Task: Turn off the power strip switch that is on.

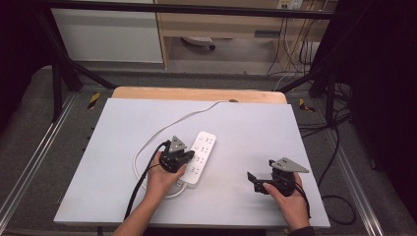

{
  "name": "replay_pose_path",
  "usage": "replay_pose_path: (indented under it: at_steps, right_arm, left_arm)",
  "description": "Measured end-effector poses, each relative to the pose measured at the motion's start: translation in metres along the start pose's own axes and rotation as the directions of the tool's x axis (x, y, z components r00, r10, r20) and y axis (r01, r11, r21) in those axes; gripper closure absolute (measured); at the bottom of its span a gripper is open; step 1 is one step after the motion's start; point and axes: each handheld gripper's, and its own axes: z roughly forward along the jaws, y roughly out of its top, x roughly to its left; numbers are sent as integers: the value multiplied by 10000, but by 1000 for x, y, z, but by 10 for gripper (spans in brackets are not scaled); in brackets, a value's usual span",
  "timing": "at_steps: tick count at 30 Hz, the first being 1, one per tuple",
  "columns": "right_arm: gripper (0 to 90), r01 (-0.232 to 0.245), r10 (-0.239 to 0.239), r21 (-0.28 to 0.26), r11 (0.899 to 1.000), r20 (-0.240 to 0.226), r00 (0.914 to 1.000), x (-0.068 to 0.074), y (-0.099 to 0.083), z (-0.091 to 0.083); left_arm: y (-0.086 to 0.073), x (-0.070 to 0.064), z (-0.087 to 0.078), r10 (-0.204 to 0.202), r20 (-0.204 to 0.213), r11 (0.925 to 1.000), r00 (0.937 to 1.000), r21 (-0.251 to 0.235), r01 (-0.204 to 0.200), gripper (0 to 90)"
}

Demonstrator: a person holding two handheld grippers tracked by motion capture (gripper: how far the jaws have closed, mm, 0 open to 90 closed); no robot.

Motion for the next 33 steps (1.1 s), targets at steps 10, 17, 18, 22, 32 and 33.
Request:
replay_pose_path:
  at_steps: [10,17,18,22,32,33]
  right_arm:
    - [40,11,-11,16,10000,-7,10000,-1,0,0]
    - [40,-29,29,4,10000,-1,10000,-1,0,0]
    - [40,-42,42,-5,10000,-7,10000,-1,0,0]
    - [39,-46,46,-19,10000,-4,10000,-2,1,-1]
    - [37,-128,128,-110,9999,0,9999,-3,1,-2]
    - [36,-120,120,-117,9999,6,9999,-3,1,-2]
  left_arm:
    - [-1,-1,0,44,-67,9999,10000,-100,-45,900]
    - [-1,0,0,-141,-29,9998,9999,-114,141,900]
    - [-1,0,0,-157,-19,9998,9999,-120,157,900]
    - [1,1,-1,-389,53,9989,9992,-248,390,900]
    - [3,2,-3,-780,299,9945,9965,-672,799,900]
    - [3,3,-4,-854,309,9935,9959,-722,874,900]
